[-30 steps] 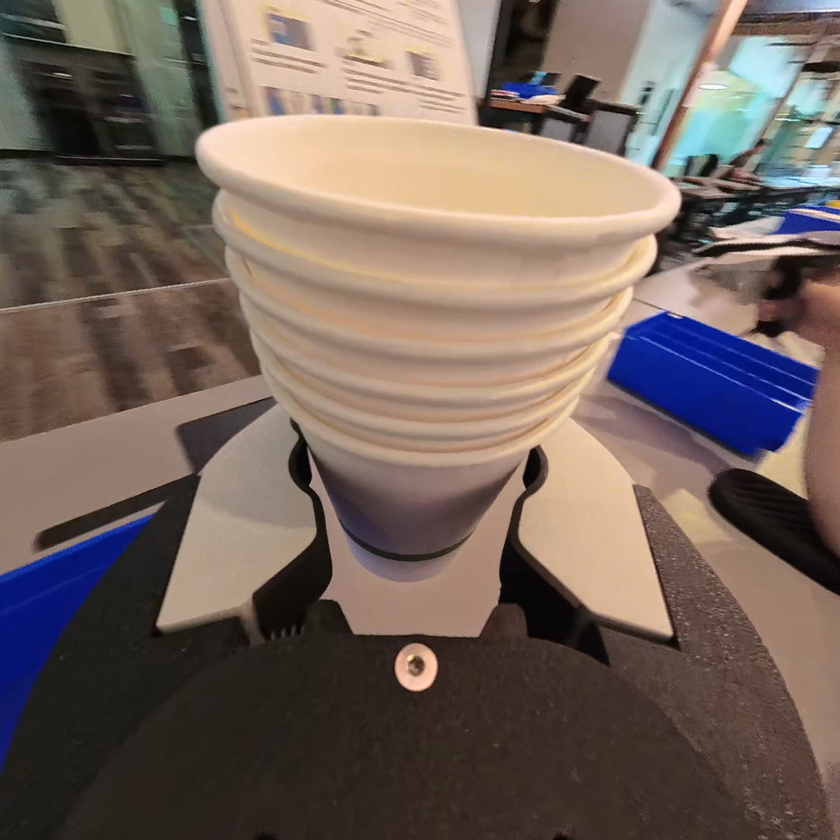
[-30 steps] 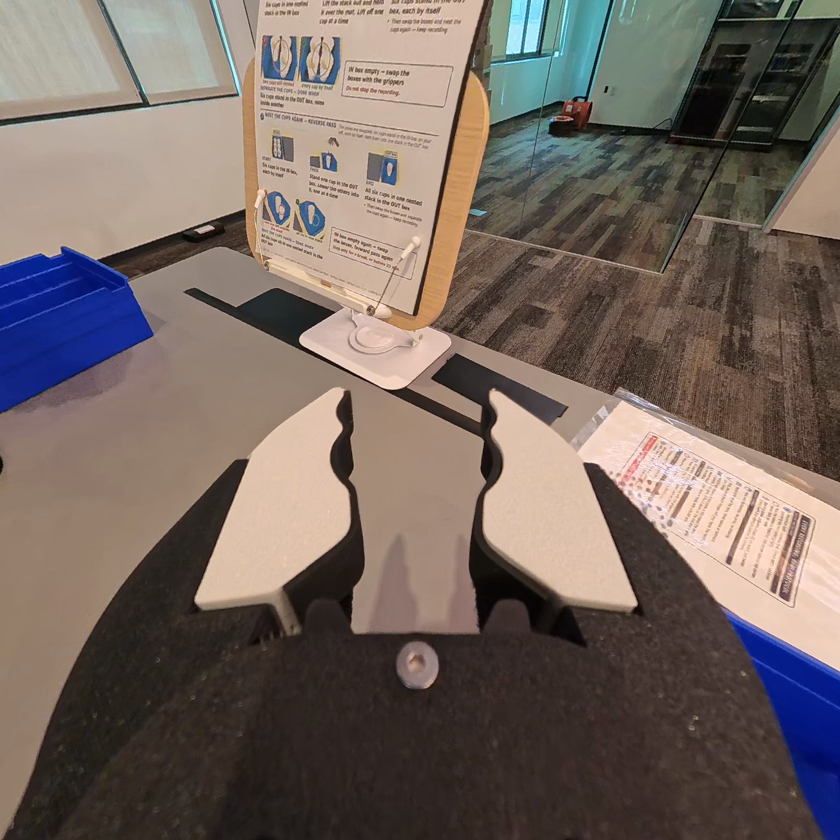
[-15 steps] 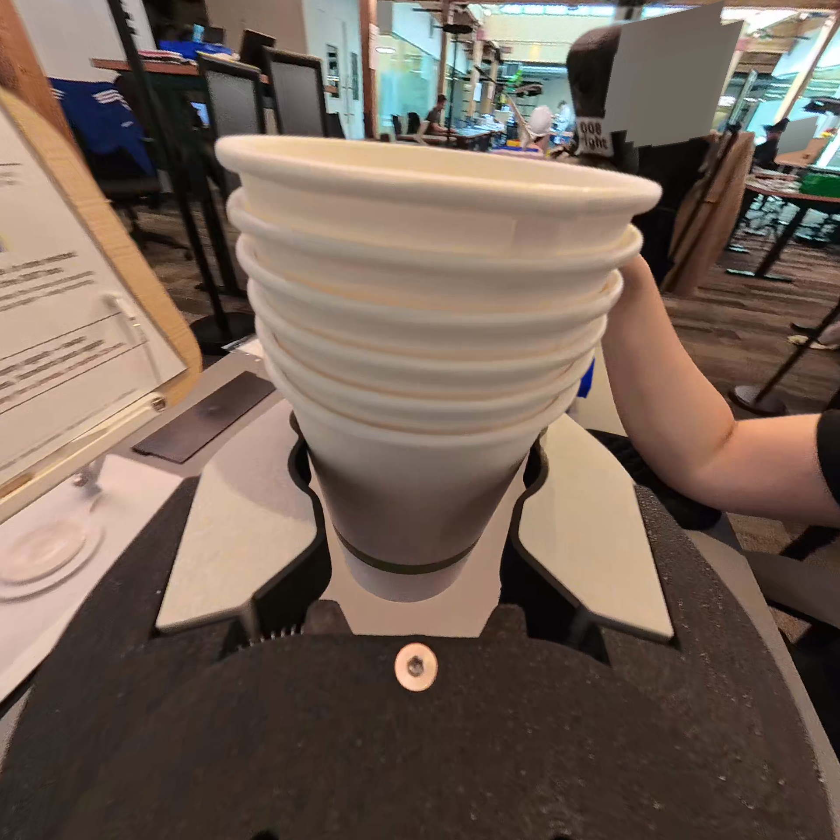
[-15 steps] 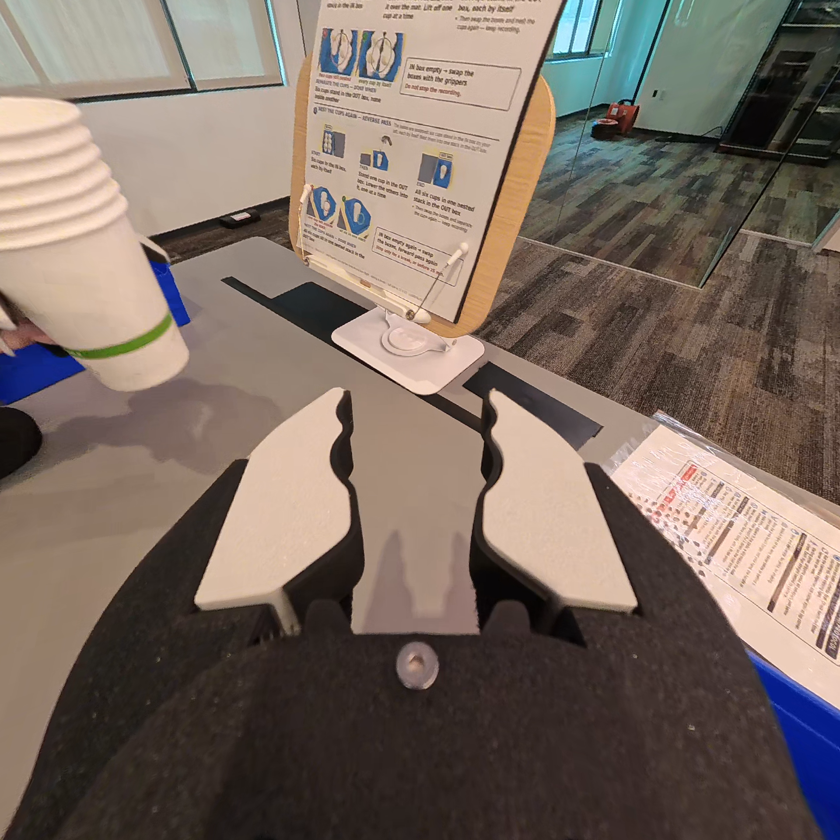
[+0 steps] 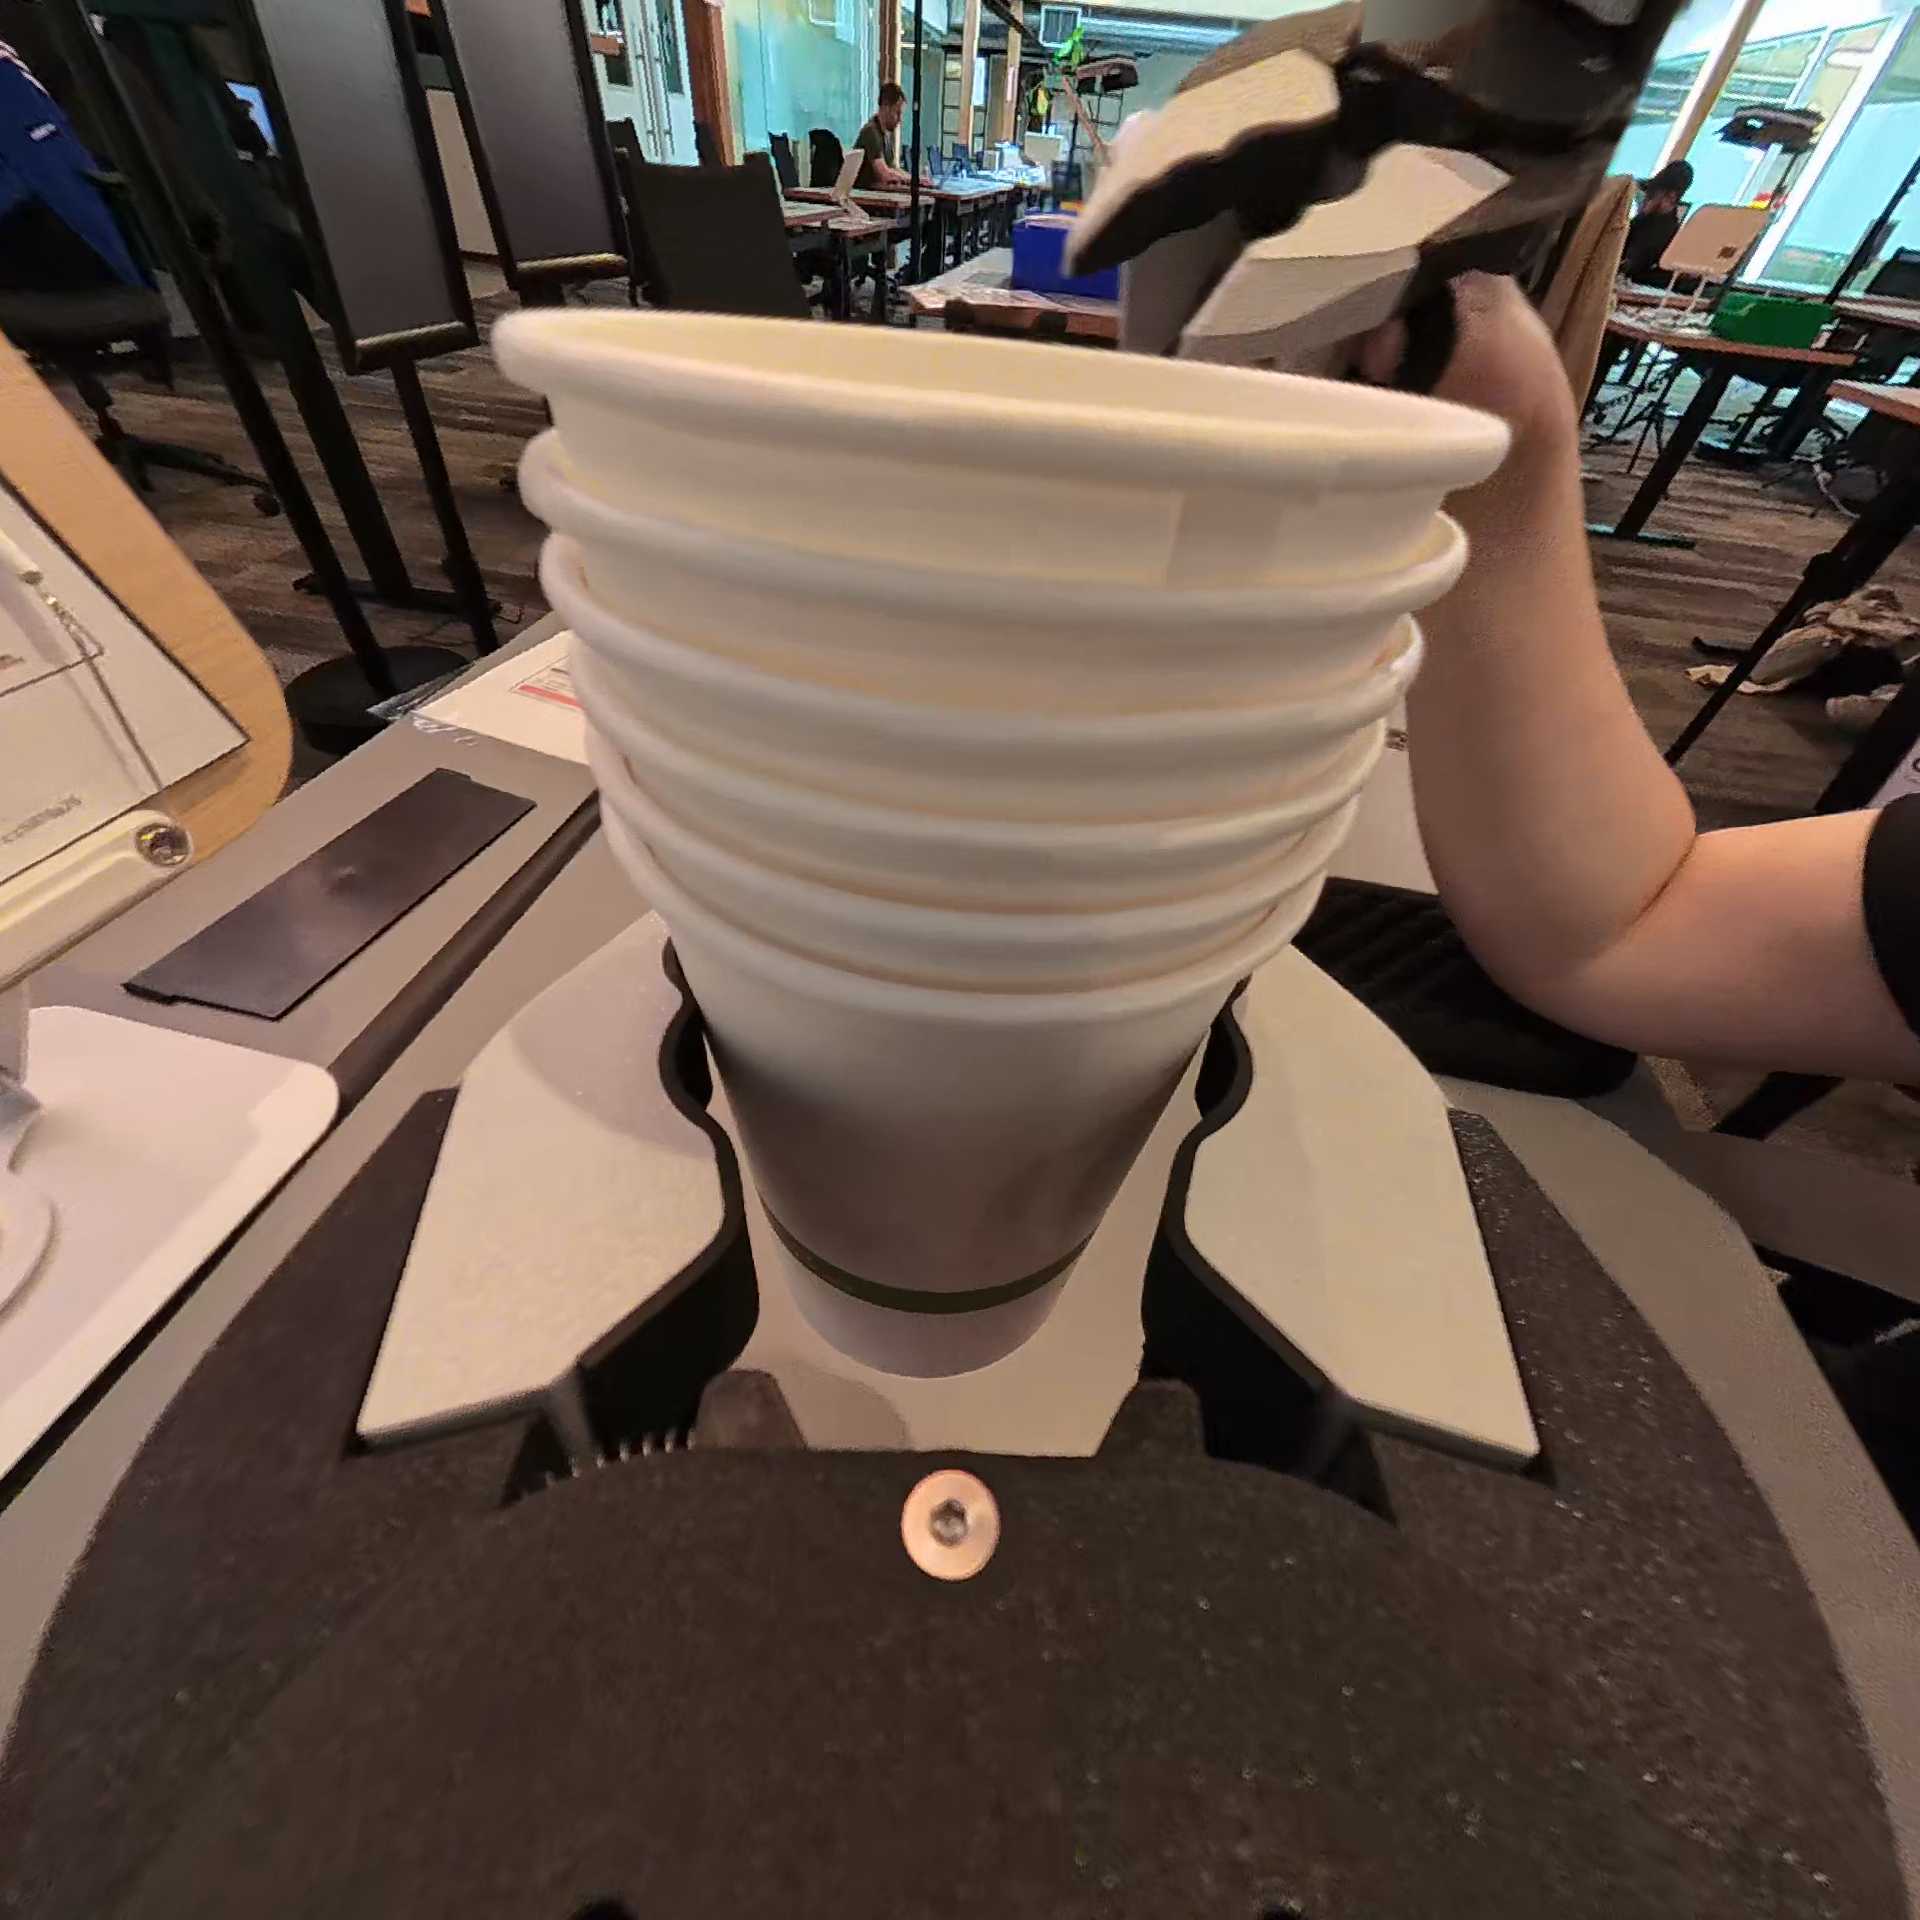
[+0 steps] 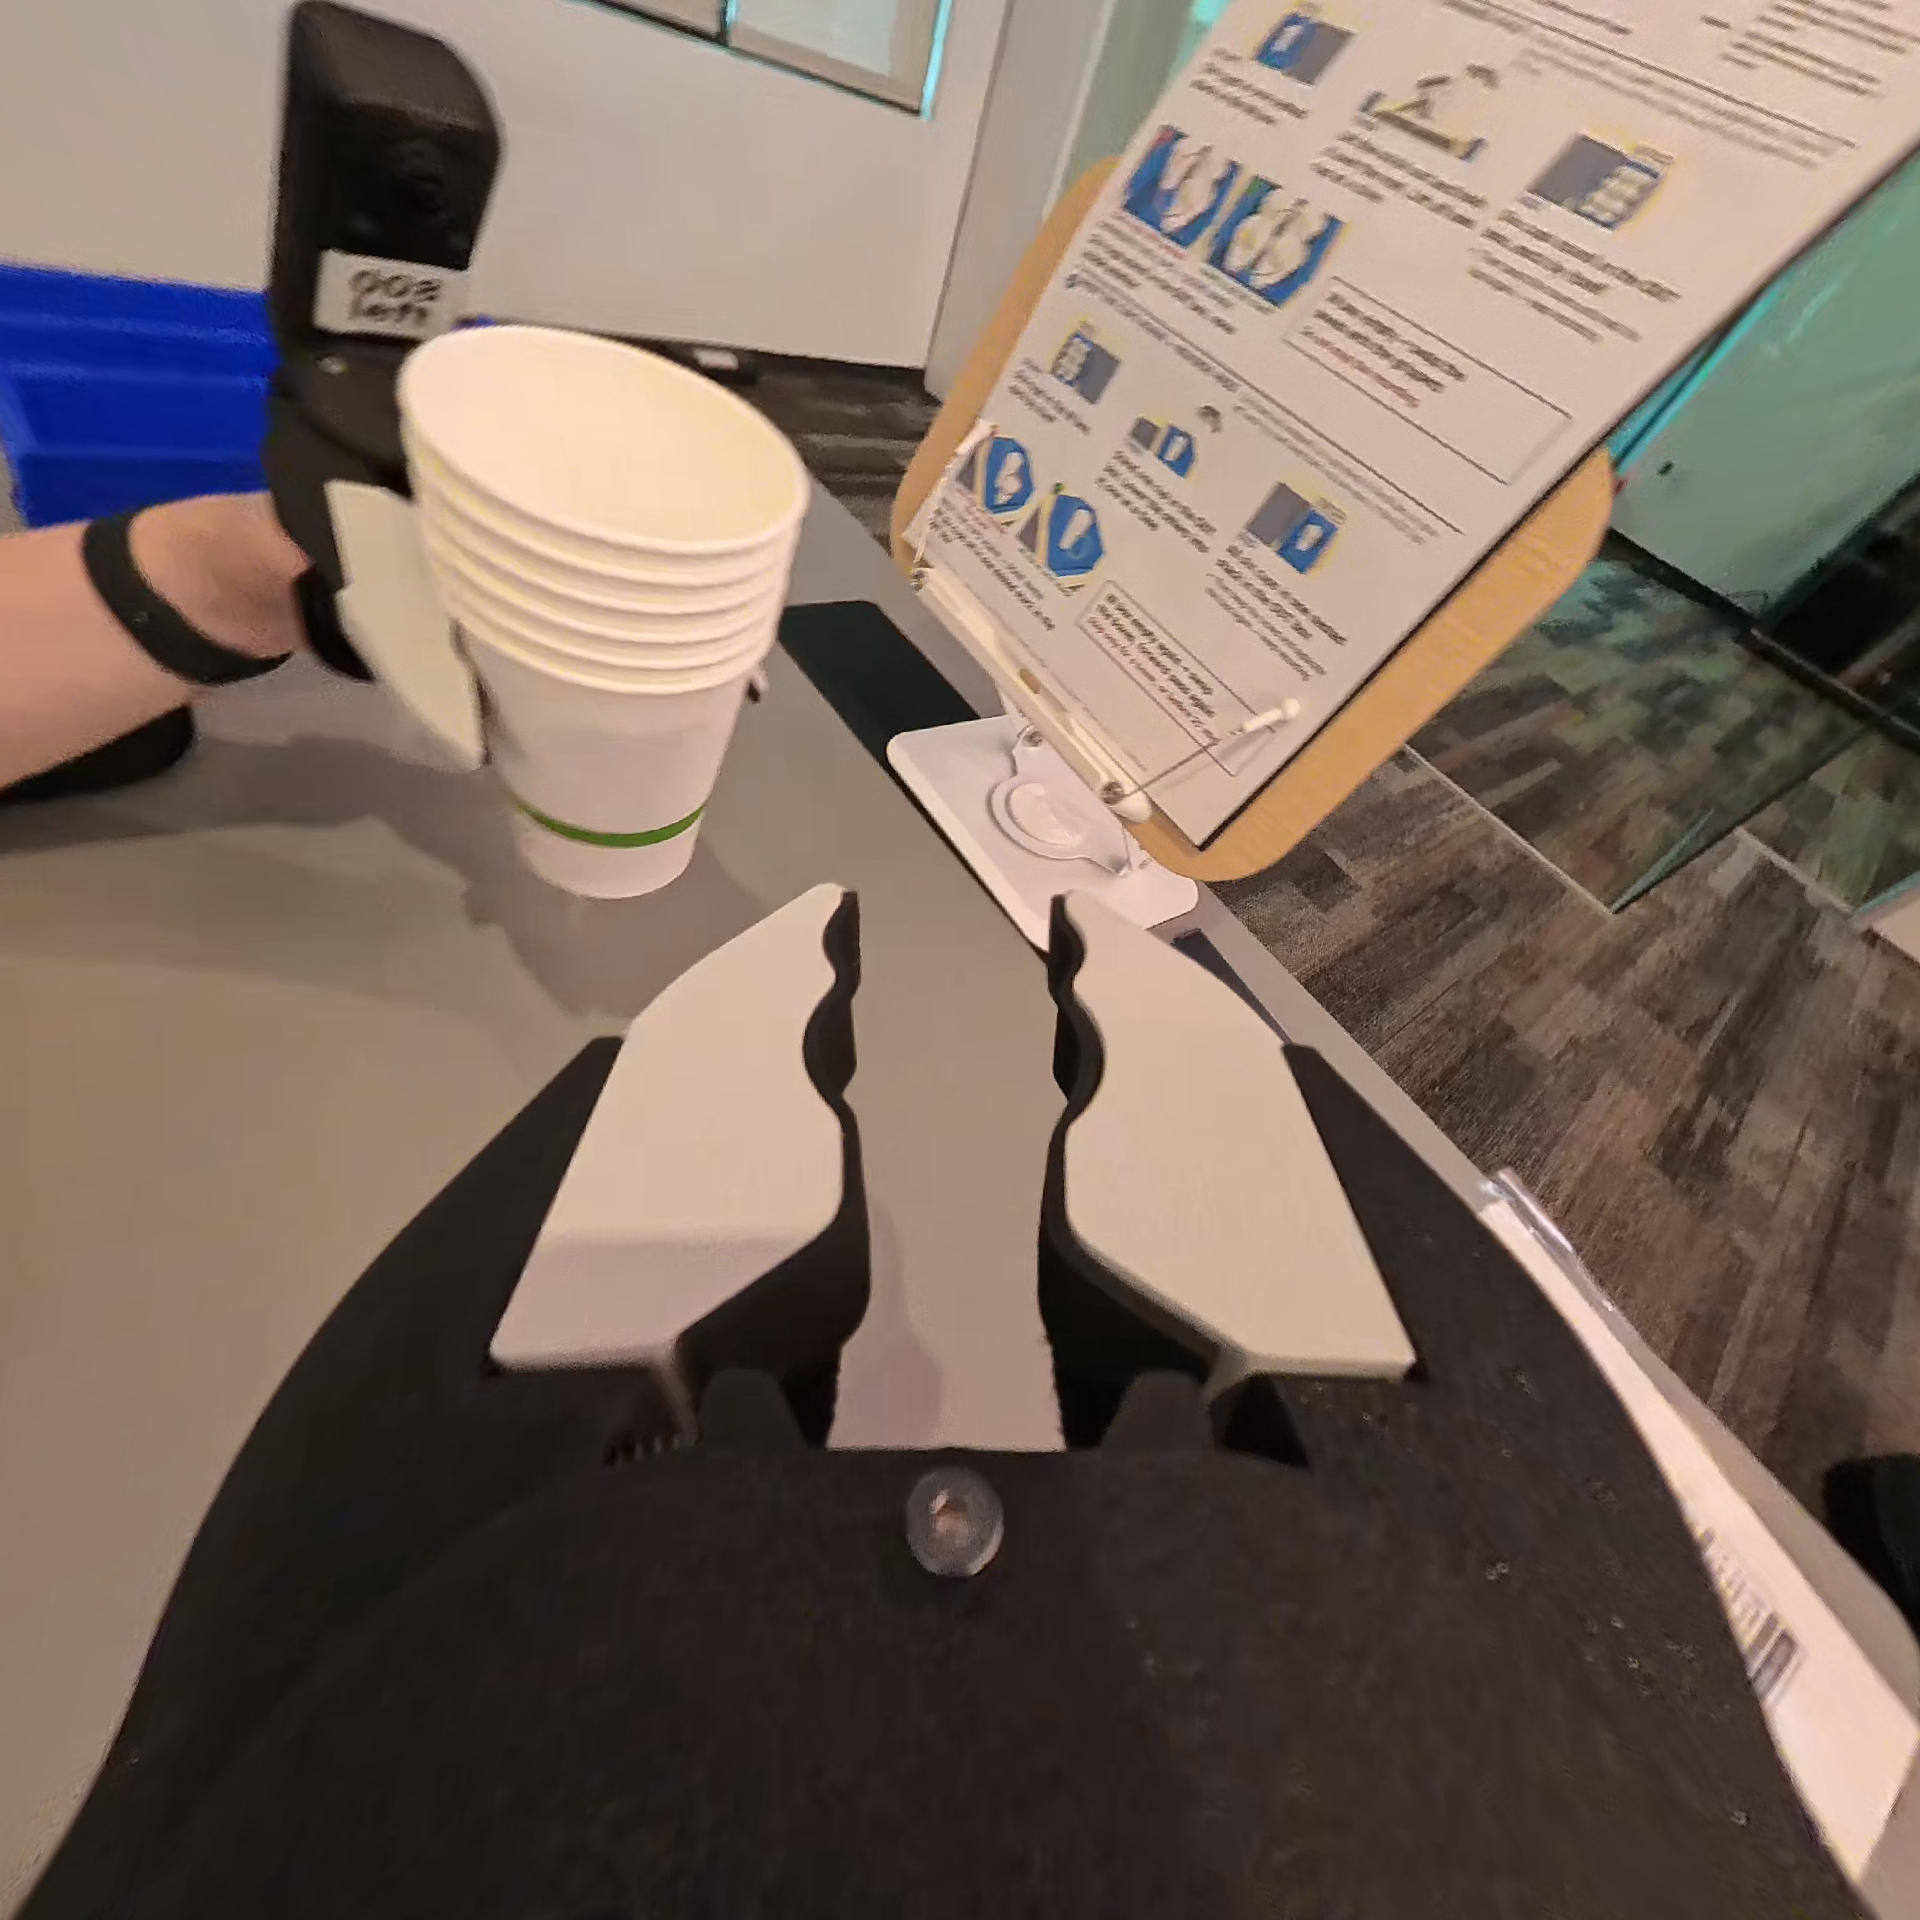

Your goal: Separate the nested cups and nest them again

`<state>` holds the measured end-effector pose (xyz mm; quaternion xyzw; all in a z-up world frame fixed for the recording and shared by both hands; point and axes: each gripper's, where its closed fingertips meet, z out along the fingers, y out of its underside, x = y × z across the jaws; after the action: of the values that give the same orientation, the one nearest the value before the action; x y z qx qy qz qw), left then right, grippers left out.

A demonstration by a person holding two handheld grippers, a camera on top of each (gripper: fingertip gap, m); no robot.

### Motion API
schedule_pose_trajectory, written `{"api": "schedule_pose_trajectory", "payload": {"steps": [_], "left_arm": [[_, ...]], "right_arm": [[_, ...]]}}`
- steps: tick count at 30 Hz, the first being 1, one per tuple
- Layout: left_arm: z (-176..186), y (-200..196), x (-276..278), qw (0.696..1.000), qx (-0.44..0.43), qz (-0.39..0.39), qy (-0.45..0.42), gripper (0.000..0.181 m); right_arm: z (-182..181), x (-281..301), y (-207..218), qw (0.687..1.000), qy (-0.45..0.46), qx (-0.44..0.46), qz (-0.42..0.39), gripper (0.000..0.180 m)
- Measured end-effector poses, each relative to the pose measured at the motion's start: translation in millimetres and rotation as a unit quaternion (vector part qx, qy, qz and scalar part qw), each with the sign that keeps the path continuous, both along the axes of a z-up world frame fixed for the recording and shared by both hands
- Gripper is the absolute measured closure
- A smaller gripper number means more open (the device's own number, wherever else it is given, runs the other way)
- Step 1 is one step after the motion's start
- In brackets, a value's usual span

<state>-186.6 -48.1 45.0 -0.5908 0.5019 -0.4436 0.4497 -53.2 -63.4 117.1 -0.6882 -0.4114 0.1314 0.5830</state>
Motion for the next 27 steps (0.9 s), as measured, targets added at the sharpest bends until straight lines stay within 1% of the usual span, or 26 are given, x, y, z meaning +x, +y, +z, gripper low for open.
{"api": "schedule_pose_trajectory", "payload": {"steps": [3,5,10,13,16,19,22,24,27], "left_arm": [[-5.2,4.7,-5.1,1.000,-0.017,-0.001,-0.009,0.088],[-2.3,8.0,-7.0,1.000,-0.023,0.001,-0.020,0.088],[1.3,13.3,-13.1,1.000,-0.003,0.015,-0.015,0.088],[-3.4,13.9,-14.3,1.000,-0.005,0.015,-0.011,0.088],[-10.5,18.8,-13.6,1.000,0.003,0.024,0.004,0.088],[-14.8,19.0,-10.7,1.000,0.000,0.021,0.007,0.088],[-16.9,16.4,-7.2,1.000,-0.011,0.012,0.001,0.088],[-18.7,17.7,-6.2,1.000,-0.011,0.014,0.002,0.088],[-16.8,18.5,-6.6,1.000,-0.015,0.014,-0.010,0.088]], "right_arm": [[-2.1,-20.5,-17.9,0.999,-0.036,0.010,0.037,0.150],[-0.7,-35.9,-28.0,0.997,-0.052,0.017,0.061,0.154],[12.5,-76.3,-40.0,0.992,-0.054,0.015,0.110,0.162],[19.4,-97.4,-38.9,0.986,-0.093,0.003,0.136,0.162],[22.1,-115.7,-31.1,0.975,-0.166,-0.012,0.148,0.161],[19.9,-134.6,-26.6,0.955,-0.239,-0.033,0.171,0.160],[12.4,-144.7,-15.2,0.934,-0.307,-0.067,0.170,0.155],[8.2,-153.2,-11.9,0.925,-0.320,-0.106,0.173,0.152],[5.0,-162.1,-7.4,0.918,-0.332,-0.128,0.177,0.153]]}}
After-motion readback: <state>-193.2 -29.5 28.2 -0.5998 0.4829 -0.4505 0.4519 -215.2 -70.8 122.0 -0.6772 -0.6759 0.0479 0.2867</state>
